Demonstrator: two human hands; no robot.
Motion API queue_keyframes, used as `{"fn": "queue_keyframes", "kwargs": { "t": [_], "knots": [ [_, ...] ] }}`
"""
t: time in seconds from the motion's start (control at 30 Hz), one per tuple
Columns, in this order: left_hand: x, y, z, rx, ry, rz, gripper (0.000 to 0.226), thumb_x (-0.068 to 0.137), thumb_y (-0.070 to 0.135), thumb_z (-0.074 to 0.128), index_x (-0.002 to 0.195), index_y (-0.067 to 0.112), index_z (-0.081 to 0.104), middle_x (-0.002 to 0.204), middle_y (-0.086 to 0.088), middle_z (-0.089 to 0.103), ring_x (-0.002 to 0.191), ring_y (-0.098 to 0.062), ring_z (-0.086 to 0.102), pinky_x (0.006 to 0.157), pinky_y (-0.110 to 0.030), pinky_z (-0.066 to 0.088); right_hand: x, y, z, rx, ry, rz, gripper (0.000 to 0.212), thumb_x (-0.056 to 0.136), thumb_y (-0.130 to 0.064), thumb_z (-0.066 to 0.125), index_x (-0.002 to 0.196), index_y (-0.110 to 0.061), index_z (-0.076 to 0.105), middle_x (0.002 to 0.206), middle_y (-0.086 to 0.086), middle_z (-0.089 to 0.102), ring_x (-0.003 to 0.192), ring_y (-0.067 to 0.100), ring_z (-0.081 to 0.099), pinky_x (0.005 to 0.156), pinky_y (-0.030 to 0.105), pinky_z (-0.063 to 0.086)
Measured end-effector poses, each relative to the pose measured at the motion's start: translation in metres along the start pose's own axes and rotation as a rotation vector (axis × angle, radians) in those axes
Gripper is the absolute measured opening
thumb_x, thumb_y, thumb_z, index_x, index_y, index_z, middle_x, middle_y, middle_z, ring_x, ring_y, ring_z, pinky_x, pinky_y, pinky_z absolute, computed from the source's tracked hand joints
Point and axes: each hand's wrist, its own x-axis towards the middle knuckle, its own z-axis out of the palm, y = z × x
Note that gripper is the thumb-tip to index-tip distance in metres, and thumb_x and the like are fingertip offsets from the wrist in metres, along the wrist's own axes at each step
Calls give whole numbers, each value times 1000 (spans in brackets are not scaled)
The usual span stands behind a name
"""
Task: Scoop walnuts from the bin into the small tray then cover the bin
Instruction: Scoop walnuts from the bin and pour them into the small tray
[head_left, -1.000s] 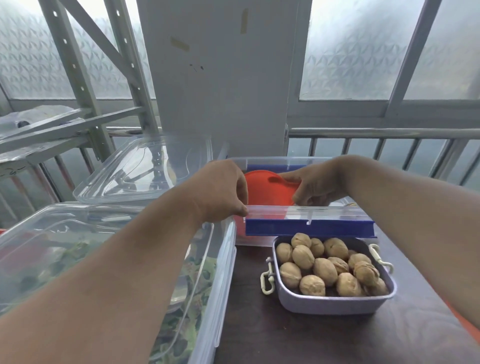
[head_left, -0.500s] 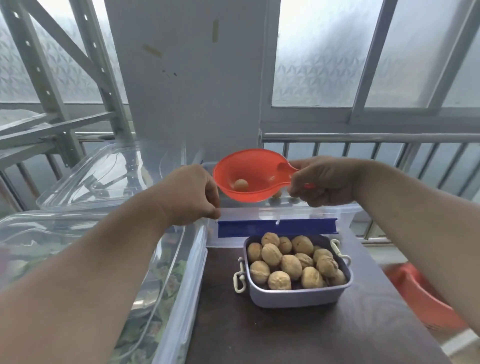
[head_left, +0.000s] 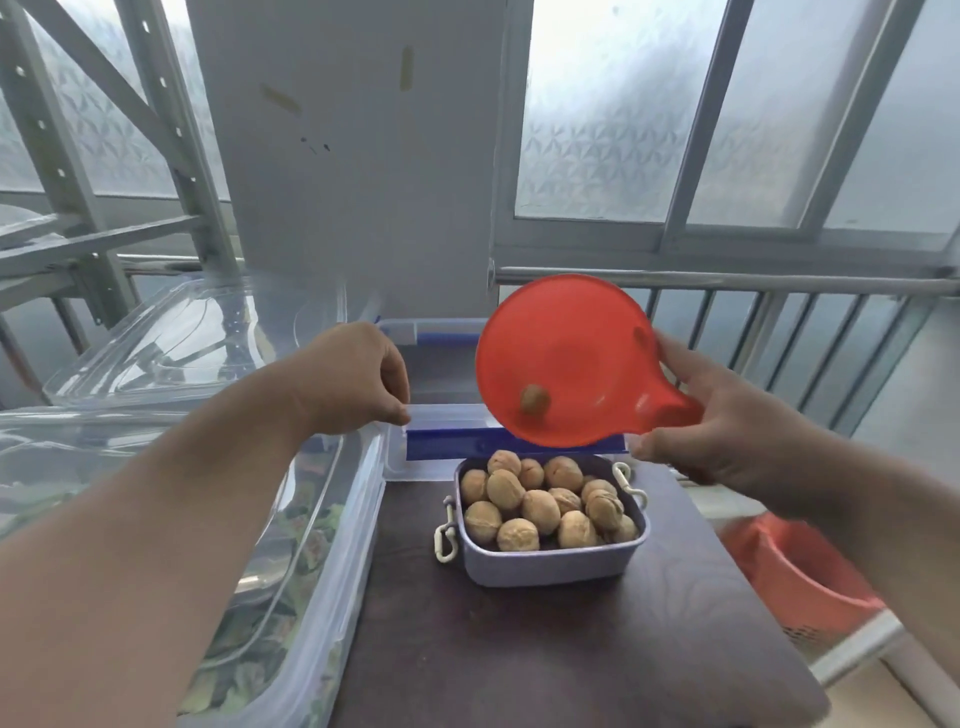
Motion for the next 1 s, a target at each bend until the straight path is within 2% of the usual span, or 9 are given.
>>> {"fn": "queue_keyframes", "kwargs": {
  "t": [0.03, 0.07, 0.17, 0.4, 0.6, 0.73, 0.87, 0.93, 1.0],
  "knots": [
    [0, 0, 0, 3, 1, 1, 6, 77, 23, 92, 77, 22, 87, 73, 8, 80, 74, -9, 75, 67, -24, 56, -12, 2, 2, -101, 36, -45, 102, 85, -5, 85, 146, -70, 37, 101, 20, 74, 78, 38, 70, 78, 47, 61],
    [0, 0, 0, 2, 0, 0, 6, 77, 23, 92, 76, 22, 86, 72, 8, 80, 74, -9, 75, 70, -26, 58, -22, 4, 3, -209, 68, -71, 107, 85, -12, 86, 148, -74, 26, 110, 11, 77, 87, 29, 76, 88, 42, 62],
    [1, -1, 1, -7, -1, 2, 7, 77, 23, 93, 75, 23, 86, 70, 11, 79, 71, -5, 74, 65, -23, 54, -46, 12, 12, -378, 157, -71, 117, 88, -22, 84, 151, -77, 2, 104, 1, 77, 86, 11, 72, 77, 12, 55],
    [2, -3, 1, -16, -22, 8, 5, 78, 21, 92, 78, 21, 87, 60, 38, 67, 68, 13, 67, 59, -13, 43, -62, 35, 30, -573, 140, -182, 123, 92, -21, 79, 158, -61, -16, 64, -1, 52, 57, 12, 56, 61, 29, 50],
    [4, -4, 2, -30, -28, 10, 5, 79, 21, 91, 79, 21, 86, 58, 39, 66, 66, 15, 67, 58, -12, 43, -54, 27, 35, -853, 233, -318, 125, 82, -14, 83, 169, -37, -3, 65, -17, 38, 49, 14, 50, 44, 39, 47],
    [4, -5, 2, -36, -28, 4, 6, 79, 21, 92, 78, 22, 86, 60, 37, 67, 63, 14, 66, 57, -12, 42, -53, 32, 37, -1015, 321, -430, 115, 78, -11, 79, 170, -32, 14, 72, -4, 53, 46, 28, 53, 38, 34, 40],
    [3, -4, 2, -24, -10, 6, 7, 78, 22, 93, 75, 23, 86, 63, 18, 75, 64, 0, 71, 58, -16, 45, -51, 34, 40, -880, 356, -453, 119, 78, -5, 80, 169, -39, 12, 70, -2, 59, 48, 22, 55, 44, 39, 50],
    [3, -4, 2, -21, -1, 8, 6, 78, 22, 93, 76, 22, 86, 67, 10, 77, 67, -6, 72, 59, -19, 47, -44, 29, 38, -654, 403, -375, 121, 81, -5, 80, 167, -48, 7, 67, -1, 61, 55, 17, 59, 56, 25, 49],
    [3, -3, 2, -11, 5, 13, 5, 78, 22, 92, 78, 21, 87, 68, 9, 78, 68, -8, 73, 59, -19, 47, -29, 20, 36, -536, 415, -279, 122, 85, -8, 80, 163, -59, 0, 76, 7, 69, 66, 16, 67, 66, 23, 53]
  ]
}}
